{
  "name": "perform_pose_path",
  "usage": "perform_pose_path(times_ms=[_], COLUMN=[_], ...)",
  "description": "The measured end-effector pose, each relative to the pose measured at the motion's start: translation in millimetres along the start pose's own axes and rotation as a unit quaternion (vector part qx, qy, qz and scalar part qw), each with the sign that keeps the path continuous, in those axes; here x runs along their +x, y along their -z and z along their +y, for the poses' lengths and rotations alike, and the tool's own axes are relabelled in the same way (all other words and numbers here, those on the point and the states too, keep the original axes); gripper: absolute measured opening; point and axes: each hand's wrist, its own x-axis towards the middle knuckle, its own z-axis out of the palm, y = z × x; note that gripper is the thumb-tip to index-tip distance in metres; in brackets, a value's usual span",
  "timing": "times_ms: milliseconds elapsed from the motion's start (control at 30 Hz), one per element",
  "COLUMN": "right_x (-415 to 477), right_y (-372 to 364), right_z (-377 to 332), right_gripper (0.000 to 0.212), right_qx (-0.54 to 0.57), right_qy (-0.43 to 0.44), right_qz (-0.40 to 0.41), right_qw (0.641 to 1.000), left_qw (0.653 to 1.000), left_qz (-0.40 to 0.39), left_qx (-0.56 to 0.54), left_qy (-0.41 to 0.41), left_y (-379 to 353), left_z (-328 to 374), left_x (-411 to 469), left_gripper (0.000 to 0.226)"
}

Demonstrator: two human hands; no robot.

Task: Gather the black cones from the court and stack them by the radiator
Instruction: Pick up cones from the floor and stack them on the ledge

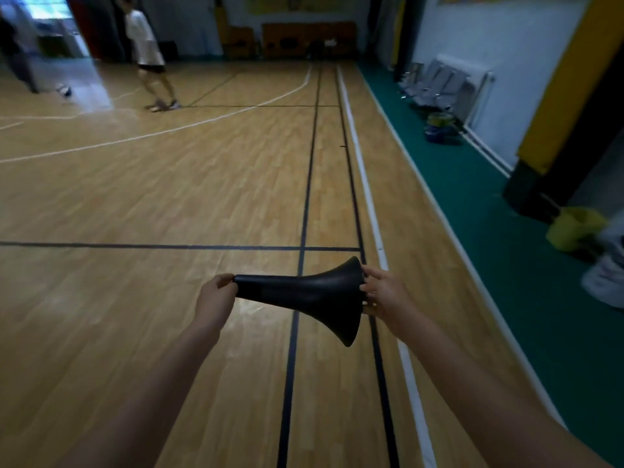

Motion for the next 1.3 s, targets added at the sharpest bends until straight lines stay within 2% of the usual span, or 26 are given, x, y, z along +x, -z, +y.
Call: perform_pose_path(times_ms=[233, 400, 433, 533, 700, 933, 1100, 1300], right_x=[-36, -73, -90, -102, -151, -212, -236, -250], right_y=[99, 190, 226, 261, 360, 476, 526, 577], right_z=[5, 4, 5, 8, 17, 39, 56, 65], right_gripper=[0.045, 0.050, 0.050, 0.050, 0.052, 0.051, 0.052, 0.046], right_qx=[0.047, 0.096, 0.108, 0.139, 0.165, 0.158, 0.171, 0.200], right_qy=[0.008, 0.018, 0.028, 0.022, 0.028, 0.035, 0.038, 0.054], right_qz=[0.160, 0.245, 0.274, 0.296, 0.360, 0.432, 0.456, 0.476], right_qw=[0.986, 0.964, 0.955, 0.945, 0.918, 0.887, 0.873, 0.855], left_qw=[0.988, 0.970, 0.962, 0.954, 0.933, 0.893, 0.875, 0.849], left_qz=[-0.140, -0.223, -0.254, -0.279, -0.338, -0.426, -0.453, -0.490], left_qx=[0.020, 0.037, 0.042, 0.051, 0.060, 0.072, 0.093, 0.126], left_qy=[-0.057, -0.090, -0.093, -0.098, -0.111, -0.130, -0.142, -0.152], left_y=[-104, -202, -242, -273, -378, -488, -536, -613], left_z=[50, 95, 108, 123, 153, 173, 185, 203], left_x=[-20, -59, -78, -98, -165, -255, -308, -330], left_gripper=[0.037, 0.034, 0.034, 0.036, 0.036, 0.035, 0.036, 0.042])
